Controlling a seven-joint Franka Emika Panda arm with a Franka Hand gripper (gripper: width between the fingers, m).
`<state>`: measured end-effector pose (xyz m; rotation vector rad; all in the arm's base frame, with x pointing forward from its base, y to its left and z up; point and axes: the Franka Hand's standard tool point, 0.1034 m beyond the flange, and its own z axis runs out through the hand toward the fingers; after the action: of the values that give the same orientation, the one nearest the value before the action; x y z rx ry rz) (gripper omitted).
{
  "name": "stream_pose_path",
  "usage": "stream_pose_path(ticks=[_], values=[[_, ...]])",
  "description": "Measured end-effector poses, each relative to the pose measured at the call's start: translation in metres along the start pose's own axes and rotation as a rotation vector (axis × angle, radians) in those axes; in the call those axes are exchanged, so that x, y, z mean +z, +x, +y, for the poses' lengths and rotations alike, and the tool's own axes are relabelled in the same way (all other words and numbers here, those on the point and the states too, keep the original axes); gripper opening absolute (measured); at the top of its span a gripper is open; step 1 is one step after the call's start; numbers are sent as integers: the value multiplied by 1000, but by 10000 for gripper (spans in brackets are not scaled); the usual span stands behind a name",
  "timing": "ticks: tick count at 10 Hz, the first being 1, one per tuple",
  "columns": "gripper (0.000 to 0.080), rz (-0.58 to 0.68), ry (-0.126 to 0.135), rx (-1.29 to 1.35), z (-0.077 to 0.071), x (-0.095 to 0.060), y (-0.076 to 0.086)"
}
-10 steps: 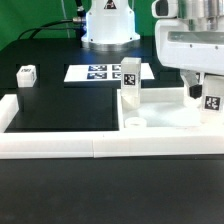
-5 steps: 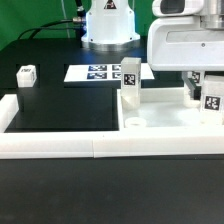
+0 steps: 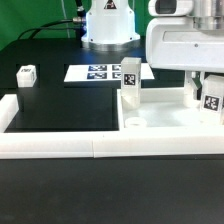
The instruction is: Assemble square table
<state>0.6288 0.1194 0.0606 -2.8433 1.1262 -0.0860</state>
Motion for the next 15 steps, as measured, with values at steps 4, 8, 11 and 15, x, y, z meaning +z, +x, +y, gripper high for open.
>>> stream_pose_path(ticks=[4, 8, 11, 15], values=[[288, 12, 11, 576, 0, 1, -1], [288, -21, 107, 1124, 1, 2, 0], [290, -21, 103, 1262, 5, 2, 2], [559, -31, 91, 1316, 6, 3, -1]])
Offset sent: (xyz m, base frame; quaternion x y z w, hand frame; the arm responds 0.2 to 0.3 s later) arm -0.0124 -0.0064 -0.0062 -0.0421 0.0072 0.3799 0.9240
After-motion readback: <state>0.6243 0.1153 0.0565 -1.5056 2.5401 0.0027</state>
